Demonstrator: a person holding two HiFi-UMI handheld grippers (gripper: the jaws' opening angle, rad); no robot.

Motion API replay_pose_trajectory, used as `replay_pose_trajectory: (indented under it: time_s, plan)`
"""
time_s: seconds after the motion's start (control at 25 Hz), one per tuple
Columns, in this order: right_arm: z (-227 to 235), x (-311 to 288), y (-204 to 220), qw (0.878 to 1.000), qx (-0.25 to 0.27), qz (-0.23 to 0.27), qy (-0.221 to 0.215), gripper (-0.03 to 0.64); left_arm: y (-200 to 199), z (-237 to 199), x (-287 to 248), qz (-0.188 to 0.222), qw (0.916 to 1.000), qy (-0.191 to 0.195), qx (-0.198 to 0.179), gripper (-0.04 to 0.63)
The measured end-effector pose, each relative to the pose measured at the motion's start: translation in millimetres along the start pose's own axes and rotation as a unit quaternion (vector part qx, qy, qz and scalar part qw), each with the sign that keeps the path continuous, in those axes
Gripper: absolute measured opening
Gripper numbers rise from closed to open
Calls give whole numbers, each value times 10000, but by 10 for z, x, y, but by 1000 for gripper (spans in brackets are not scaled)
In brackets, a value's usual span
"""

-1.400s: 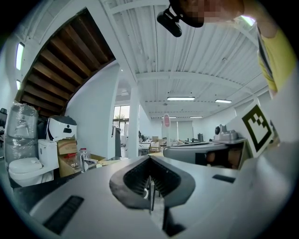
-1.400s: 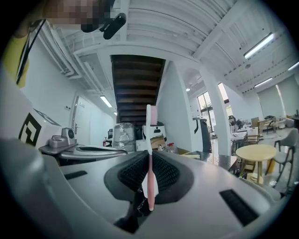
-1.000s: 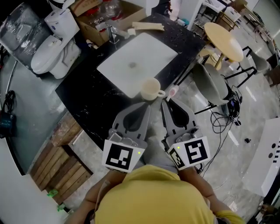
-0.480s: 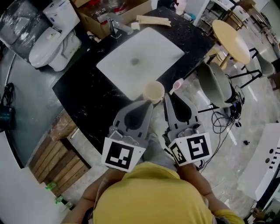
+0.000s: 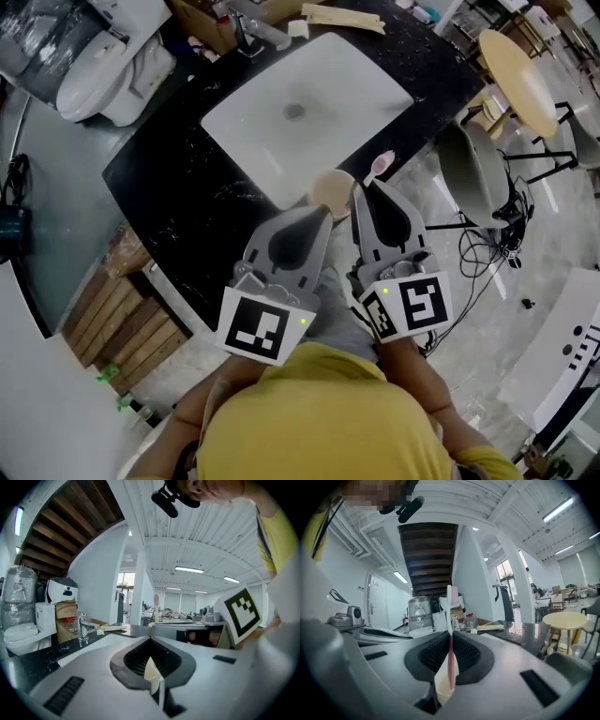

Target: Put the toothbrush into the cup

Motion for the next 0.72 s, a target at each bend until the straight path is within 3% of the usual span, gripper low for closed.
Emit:
replay_pose_trajectory:
  time_s: [0.72]
  plan:
    - [138,-362,438,9969,-173,-678,-352,38,271,-225,-193,-384,9979,-385,361,11]
Point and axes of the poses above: the fingertips, and each gripper's own axes: x backward along the fingers, z to its right, y out of its underside, the point moved 8 cm from there along x, backward along the fingers, and after that the axes turned 1 degree about -x, right-handed, at the moved point
